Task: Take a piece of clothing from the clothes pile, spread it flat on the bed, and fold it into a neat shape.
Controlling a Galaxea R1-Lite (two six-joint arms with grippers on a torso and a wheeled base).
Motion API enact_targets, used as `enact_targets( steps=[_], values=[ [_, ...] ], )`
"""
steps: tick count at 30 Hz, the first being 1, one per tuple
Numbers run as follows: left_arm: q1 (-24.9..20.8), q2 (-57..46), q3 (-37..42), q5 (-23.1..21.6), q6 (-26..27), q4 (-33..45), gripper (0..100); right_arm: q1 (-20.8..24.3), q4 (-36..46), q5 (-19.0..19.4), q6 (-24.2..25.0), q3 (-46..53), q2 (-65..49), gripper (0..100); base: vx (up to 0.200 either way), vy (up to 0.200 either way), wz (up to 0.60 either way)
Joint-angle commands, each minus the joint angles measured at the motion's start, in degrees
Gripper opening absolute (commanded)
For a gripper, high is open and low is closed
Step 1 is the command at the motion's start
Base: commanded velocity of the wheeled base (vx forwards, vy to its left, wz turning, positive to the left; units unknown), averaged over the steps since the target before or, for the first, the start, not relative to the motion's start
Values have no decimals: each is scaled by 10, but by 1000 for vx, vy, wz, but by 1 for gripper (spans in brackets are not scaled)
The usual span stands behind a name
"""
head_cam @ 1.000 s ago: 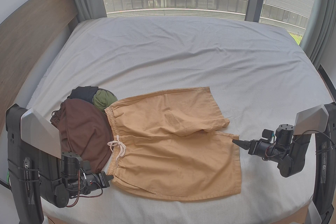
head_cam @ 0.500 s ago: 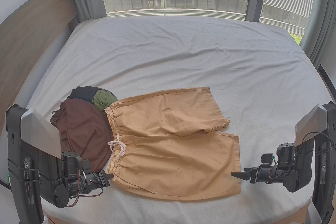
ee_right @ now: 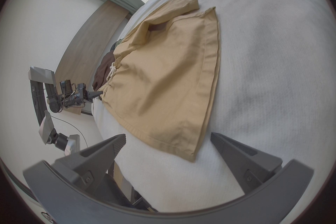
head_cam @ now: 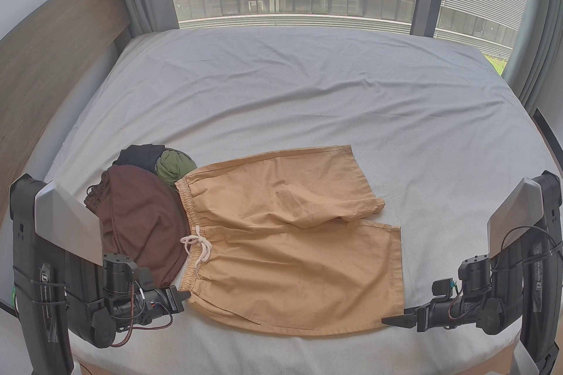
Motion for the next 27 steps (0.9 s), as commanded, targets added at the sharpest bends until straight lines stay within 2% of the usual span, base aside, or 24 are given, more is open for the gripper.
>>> enact_targets(
  steps=[1,18,19,27],
  values=[
    [0,0,-1,0,0,0,0,14,-1,0,0,8,4,100,0,0,0],
    [-1,0,-2,0,1,0,0,17,-2,4,2,2,4,100,0,0,0],
    [-1,0,-1,0,1,0,0,17,-2,4,3,1,4,0,0,0,0],
    [-1,0,-2,0,1,0,0,13,-2,3,3,1,4,0,0,0,0]
  ],
)
